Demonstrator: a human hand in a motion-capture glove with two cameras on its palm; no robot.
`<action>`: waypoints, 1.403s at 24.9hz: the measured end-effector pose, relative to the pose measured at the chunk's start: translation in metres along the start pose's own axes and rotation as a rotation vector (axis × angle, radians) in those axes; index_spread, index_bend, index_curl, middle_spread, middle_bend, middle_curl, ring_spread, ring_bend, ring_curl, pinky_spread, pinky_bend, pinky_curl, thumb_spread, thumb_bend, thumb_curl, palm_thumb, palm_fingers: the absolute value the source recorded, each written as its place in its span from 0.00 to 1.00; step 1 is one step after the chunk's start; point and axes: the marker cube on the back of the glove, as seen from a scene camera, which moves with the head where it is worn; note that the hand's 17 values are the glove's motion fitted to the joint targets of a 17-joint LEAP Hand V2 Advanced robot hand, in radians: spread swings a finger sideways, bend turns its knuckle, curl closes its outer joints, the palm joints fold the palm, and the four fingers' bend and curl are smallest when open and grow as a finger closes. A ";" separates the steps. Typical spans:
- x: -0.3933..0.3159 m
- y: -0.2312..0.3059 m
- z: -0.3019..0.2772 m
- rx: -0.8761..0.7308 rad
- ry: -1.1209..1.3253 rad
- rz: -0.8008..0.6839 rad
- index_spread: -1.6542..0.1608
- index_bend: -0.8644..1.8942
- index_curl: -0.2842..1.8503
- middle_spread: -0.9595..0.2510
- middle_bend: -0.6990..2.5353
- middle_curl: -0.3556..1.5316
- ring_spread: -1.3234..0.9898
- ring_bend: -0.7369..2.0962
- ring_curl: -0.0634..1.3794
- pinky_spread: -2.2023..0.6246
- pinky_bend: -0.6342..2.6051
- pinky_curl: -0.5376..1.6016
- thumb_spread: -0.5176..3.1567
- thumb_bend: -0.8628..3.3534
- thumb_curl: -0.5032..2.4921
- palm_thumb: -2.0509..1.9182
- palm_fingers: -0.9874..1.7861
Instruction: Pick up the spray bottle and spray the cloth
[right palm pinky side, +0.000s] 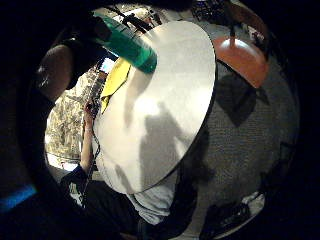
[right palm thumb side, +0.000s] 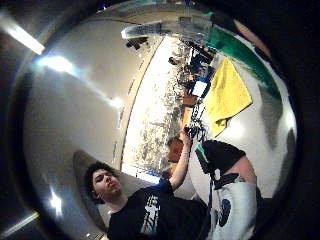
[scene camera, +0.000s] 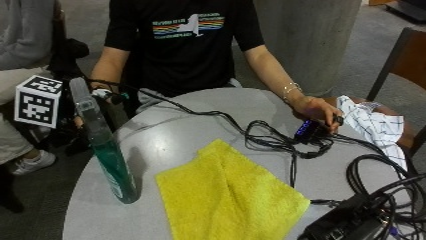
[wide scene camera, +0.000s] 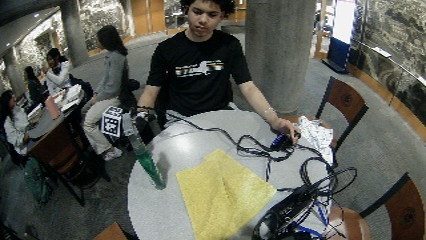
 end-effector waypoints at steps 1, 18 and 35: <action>0.000 -0.007 0.001 0.007 -0.003 0.002 0.68 0.33 0.20 0.77 0.29 0.38 0.54 0.38 0.28 0.83 0.39 0.41 0.41 0.21 0.28 0.71 0.52; 0.006 -0.073 0.007 0.153 0.014 0.009 0.68 0.35 0.19 0.78 0.30 0.39 0.55 0.40 0.29 0.84 0.43 0.41 0.39 0.21 0.30 0.76 0.53; -0.002 -0.061 -0.003 0.295 0.027 -0.045 0.77 0.44 0.30 0.70 0.32 0.44 0.51 0.46 0.37 0.70 0.40 0.43 0.28 0.22 0.36 0.83 0.79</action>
